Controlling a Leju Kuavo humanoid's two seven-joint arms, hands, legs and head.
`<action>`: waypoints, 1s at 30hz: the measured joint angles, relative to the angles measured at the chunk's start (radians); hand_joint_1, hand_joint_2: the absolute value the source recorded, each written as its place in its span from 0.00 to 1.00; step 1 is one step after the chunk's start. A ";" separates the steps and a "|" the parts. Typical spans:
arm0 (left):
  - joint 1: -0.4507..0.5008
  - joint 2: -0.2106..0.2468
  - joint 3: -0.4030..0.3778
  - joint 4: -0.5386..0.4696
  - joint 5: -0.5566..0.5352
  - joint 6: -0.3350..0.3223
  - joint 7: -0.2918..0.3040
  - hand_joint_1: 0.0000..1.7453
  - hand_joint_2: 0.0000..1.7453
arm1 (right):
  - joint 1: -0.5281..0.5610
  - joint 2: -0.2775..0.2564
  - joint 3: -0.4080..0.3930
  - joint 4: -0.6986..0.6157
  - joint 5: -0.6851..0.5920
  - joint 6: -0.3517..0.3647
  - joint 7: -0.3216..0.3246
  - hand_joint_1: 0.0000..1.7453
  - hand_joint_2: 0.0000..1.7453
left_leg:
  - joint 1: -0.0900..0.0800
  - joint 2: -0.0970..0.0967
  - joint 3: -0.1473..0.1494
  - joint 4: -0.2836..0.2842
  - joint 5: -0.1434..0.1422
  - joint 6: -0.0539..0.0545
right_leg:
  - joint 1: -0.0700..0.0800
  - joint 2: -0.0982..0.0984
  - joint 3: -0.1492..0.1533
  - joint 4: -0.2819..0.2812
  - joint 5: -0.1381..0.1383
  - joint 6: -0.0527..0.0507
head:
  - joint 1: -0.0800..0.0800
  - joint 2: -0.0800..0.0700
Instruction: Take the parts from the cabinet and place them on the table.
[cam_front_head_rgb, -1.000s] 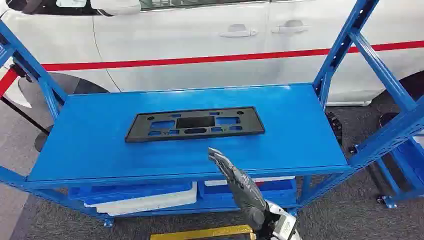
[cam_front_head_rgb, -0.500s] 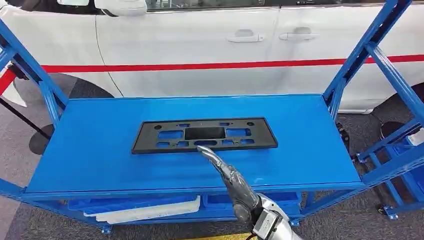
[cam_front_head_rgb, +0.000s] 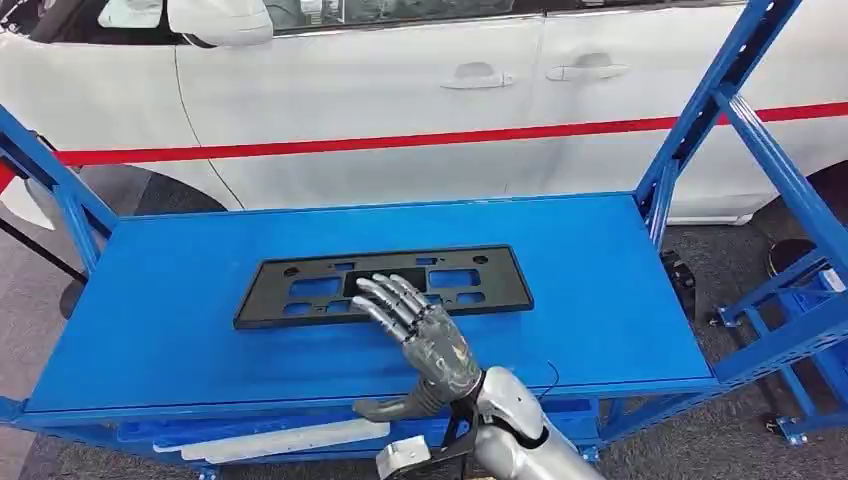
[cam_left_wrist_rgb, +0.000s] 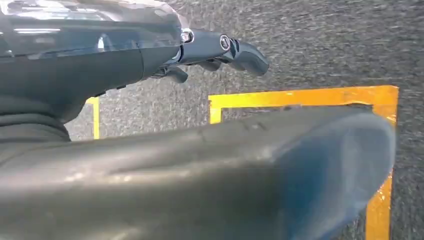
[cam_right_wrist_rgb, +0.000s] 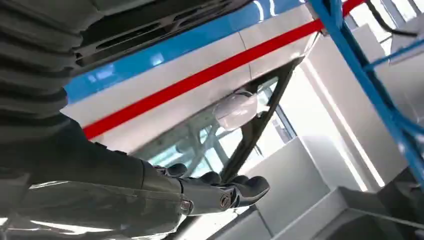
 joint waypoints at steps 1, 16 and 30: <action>0.000 0.000 0.000 0.000 0.000 0.000 0.001 0.00 0.00 | -0.003 0.002 0.012 0.007 0.035 -0.020 0.014 0.00 1.00 | 0.000 0.000 0.035 -0.085 0.051 0.003 | 0.000 0.000 0.006 0.000 -0.003 0.001 | 0.000 0.000; 0.004 -0.004 0.001 0.000 0.001 0.003 0.003 0.00 0.00 | -0.057 -0.016 0.128 0.040 0.297 -0.083 0.141 0.00 1.00 | -0.003 -0.001 0.120 -0.278 0.128 0.056 | -0.002 0.000 -0.091 0.209 -0.074 0.047 | 0.000 0.000; 0.003 -0.011 0.001 0.000 -0.022 -0.004 0.002 0.00 0.00 | -0.228 0.063 0.226 0.267 0.354 0.009 0.255 0.00 1.00 | 0.001 0.000 -0.028 0.023 0.006 -0.003 | 0.004 -0.003 0.011 -0.010 0.000 -0.004 | 0.000 0.000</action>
